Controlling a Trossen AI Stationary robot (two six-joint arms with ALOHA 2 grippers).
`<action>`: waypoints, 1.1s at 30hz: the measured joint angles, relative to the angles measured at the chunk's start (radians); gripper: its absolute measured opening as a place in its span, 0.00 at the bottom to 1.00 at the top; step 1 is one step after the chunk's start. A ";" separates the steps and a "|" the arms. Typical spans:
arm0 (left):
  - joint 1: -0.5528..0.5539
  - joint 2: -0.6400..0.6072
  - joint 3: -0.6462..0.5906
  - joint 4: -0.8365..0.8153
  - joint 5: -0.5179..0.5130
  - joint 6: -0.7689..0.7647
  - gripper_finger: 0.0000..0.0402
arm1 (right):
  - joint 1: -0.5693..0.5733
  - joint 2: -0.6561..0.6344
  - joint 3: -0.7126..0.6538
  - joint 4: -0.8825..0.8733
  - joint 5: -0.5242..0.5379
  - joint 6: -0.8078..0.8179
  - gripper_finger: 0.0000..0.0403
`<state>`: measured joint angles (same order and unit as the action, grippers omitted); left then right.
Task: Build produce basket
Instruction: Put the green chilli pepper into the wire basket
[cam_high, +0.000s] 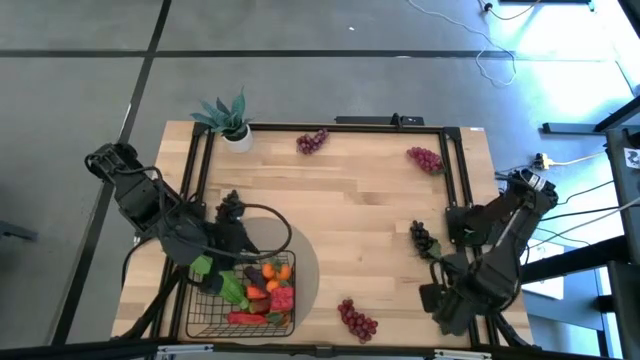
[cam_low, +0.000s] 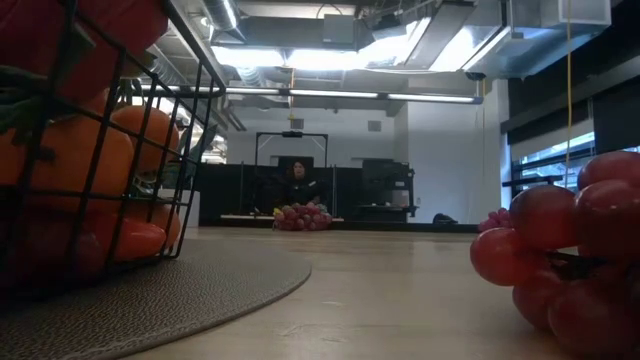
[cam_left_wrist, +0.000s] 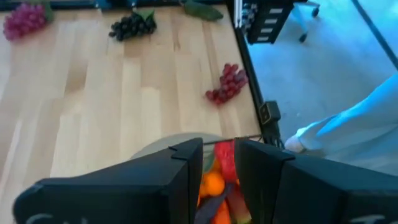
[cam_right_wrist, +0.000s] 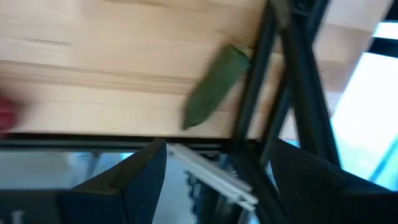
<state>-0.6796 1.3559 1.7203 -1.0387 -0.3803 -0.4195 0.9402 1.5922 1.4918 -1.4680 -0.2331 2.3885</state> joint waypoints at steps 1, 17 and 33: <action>0.000 0.003 0.000 0.014 -0.002 0.004 0.20 | 0.011 0.004 -0.021 0.015 -0.014 0.011 0.66; 0.056 0.008 0.000 0.086 -0.012 0.004 0.20 | 0.086 0.030 -0.471 0.660 -0.037 -0.010 0.66; 0.112 0.008 0.000 0.092 -0.011 0.003 0.20 | 0.091 0.036 -0.534 0.694 -0.031 -0.192 0.66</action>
<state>-0.5674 1.3640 1.7206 -0.9470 -0.3916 -0.4160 1.0309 1.6283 0.9573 -0.7739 -0.2641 2.1967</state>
